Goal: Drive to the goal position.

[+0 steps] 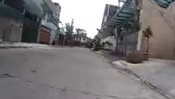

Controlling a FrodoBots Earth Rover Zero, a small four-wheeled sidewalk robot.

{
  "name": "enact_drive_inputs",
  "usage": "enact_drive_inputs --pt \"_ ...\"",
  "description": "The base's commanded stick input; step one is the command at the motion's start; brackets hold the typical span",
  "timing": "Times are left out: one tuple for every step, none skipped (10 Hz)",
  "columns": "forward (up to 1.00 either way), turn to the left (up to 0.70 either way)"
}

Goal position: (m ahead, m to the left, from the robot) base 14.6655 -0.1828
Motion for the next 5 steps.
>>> enact_drive_inputs --pt "1.0 0.01" --pt "1.0 0.01" --pt "1.0 0.01" --pt "1.0 0.01" --pt "1.0 0.01"
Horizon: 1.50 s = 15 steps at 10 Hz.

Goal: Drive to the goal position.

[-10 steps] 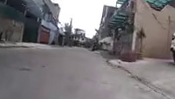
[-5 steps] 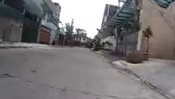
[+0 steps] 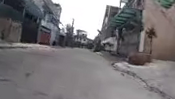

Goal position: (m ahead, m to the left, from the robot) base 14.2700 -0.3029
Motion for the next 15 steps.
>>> enact_drive_inputs --pt "1.0 0.01" --pt "1.0 0.01" --pt "1.0 0.01" --pt "1.0 0.01" --pt "1.0 0.01" --pt "1.0 0.01" --pt "1.0 0.01" --pt "1.0 0.01" --pt "1.0 0.01" --pt "1.0 0.01" --pt "1.0 0.01" --pt "1.0 0.01" --pt "1.0 0.01" --pt "1.0 0.01" --pt "1.0 0.01"
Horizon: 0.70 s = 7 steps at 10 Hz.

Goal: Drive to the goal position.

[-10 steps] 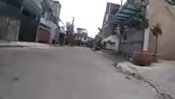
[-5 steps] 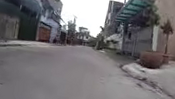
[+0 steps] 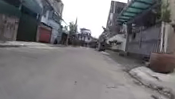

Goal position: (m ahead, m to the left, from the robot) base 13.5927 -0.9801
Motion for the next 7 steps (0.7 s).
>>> enact_drive_inputs --pt "1.0 0.01" --pt "1.0 0.01" --pt "1.0 0.01" --pt "1.0 0.01" --pt "1.0 0.01" --pt "1.0 0.01" --pt "1.0 0.01"
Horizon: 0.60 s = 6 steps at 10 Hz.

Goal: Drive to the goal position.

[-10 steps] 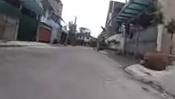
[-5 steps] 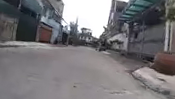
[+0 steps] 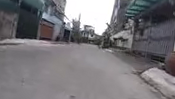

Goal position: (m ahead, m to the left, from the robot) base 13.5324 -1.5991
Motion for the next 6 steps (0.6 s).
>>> enact_drive_inputs --pt "1.0 0.01" --pt "1.0 0.01" --pt "1.0 0.01" --pt "1.0 0.02" --pt "1.0 0.02" --pt "1.0 0.02"
